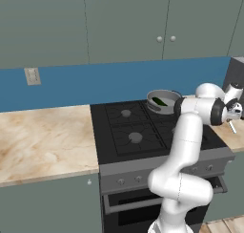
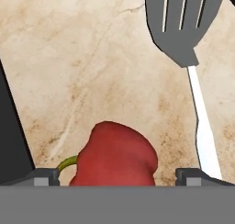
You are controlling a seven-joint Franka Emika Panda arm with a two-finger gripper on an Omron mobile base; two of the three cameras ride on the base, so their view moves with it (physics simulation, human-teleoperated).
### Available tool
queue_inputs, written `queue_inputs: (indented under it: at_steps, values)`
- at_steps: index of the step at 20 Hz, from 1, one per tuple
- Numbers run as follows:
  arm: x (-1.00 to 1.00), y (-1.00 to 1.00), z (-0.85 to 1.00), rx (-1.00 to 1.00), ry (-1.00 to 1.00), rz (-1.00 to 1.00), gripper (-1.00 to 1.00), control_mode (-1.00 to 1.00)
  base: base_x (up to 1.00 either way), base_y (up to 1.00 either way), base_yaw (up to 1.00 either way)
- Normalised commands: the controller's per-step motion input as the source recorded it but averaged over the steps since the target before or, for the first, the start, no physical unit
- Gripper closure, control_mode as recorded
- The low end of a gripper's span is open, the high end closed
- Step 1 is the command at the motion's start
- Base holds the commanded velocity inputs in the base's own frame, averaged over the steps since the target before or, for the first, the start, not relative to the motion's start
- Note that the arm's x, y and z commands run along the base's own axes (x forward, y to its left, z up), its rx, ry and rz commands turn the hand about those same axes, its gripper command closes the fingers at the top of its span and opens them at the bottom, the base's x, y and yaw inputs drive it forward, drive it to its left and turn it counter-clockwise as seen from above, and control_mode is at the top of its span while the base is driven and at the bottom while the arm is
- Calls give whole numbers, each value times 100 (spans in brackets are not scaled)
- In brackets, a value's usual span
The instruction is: Put the cucumber and bell pepper in the pot. Retrieve the spatula and lightly stir the vegetables in the pot.
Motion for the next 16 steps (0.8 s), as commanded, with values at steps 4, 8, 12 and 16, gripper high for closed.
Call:
queue_inputs:
  at_steps: [4,8,12,16]
  values:
    - [0,0,-4,2,2,0,-100,-100,0,0,0]
    - [0,0,-5,0,3,0,-100,-100,0,0,0]
    - [0,0,-5,0,3,0,100,-100,0,0,0]
    - [0,0,-2,0,4,0,100,-100,0,0,0]
